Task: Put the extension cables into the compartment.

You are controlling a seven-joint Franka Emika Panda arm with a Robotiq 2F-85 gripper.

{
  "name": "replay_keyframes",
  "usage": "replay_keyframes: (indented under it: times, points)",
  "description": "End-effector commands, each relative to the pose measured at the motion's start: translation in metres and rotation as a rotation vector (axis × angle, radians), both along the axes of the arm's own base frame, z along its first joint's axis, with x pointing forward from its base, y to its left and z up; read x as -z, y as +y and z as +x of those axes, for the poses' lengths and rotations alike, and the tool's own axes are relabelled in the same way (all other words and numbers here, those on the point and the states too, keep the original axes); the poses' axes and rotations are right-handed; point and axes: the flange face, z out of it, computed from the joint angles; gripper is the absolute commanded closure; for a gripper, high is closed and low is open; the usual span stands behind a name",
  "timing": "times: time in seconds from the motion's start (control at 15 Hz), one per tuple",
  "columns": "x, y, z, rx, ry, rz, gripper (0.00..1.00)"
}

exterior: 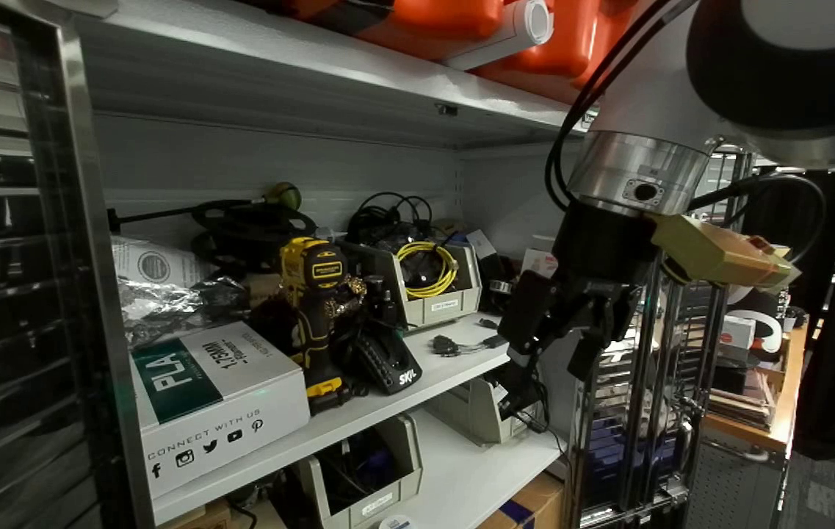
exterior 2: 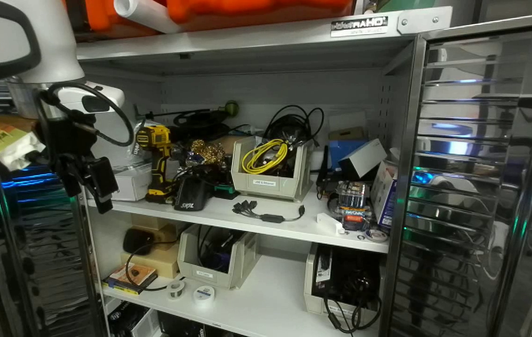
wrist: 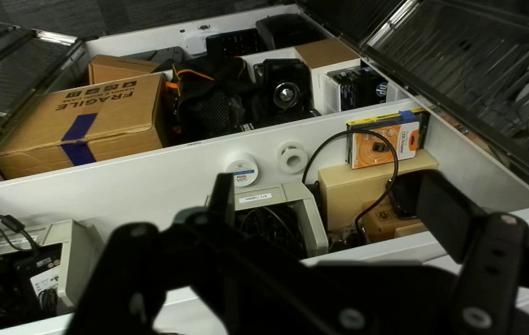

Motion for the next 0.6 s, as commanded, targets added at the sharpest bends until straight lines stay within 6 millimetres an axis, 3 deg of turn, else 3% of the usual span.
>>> replay_keyframes:
  times: [0.0, 0.33, 0.53]
  points:
    - [-0.001, 0.0, 0.0, 0.0, 0.001, 0.0, 0.0]
    - [-0.001, 0.0, 0.0, 0.0, 0.001, 0.0, 0.0]
    - [0.011, -0.012, 0.013, 0.03, 0.012, 0.006, 0.0]
